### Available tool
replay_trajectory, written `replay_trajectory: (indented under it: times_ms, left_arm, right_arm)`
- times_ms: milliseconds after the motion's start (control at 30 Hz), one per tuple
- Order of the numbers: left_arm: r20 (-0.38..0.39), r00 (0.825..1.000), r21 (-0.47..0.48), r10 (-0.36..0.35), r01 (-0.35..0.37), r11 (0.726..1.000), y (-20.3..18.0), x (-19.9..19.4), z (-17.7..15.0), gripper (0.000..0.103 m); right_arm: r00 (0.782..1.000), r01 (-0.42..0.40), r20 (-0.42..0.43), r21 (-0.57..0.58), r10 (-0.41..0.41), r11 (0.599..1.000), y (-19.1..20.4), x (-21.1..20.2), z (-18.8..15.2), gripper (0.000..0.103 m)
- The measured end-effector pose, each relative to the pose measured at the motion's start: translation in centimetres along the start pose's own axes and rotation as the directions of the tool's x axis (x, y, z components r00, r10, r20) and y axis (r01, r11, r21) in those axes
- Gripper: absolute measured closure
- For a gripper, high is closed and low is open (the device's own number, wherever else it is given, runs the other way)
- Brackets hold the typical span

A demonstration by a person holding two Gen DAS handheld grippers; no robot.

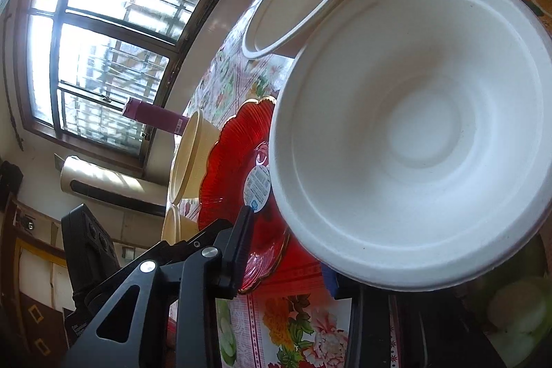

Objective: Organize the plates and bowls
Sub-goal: 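Grasp the rim of the small red stickered plate with the left tool, then lift the stickered plate and carry it over the wedding plate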

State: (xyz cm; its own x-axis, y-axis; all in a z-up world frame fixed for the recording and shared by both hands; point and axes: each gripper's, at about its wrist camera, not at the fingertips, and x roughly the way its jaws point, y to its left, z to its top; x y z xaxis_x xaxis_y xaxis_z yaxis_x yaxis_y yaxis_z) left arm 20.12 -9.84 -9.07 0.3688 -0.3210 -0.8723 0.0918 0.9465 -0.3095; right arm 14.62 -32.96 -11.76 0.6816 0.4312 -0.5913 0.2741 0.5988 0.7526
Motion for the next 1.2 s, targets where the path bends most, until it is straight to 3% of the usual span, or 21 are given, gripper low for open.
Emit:
replay_trajectory:
  times_ms: [167,400,767,1200]
  left_arm:
    - [0.013,1.0,0.01,0.009,-0.009,1.0,0.1,0.1,0.2,0.073]
    - [0.032,0.999,0.037,0.035,-0.036,0.999,0.5,0.0,0.0,0.089]
    - [0.026,0.999,0.062,0.027,-0.029,0.998,0.3,-0.8,-1.4,0.089]
    - [0.057,0.996,0.114,0.062,-0.068,0.991,0.9,-3.0,-4.4,0.089]
  right_arm:
    - [1.0,0.029,-0.002,-0.007,-0.029,1.0,-0.1,0.1,-0.1,0.087]
    - [0.999,0.039,0.003,-0.016,-0.039,0.999,0.0,-0.1,-0.4,0.088]
    - [0.999,0.026,-0.018,-0.022,-0.026,0.999,0.2,-0.4,-1.1,0.088]
    - [0.999,0.051,0.0,-0.058,-0.051,0.997,0.7,-1.3,-3.3,0.09]
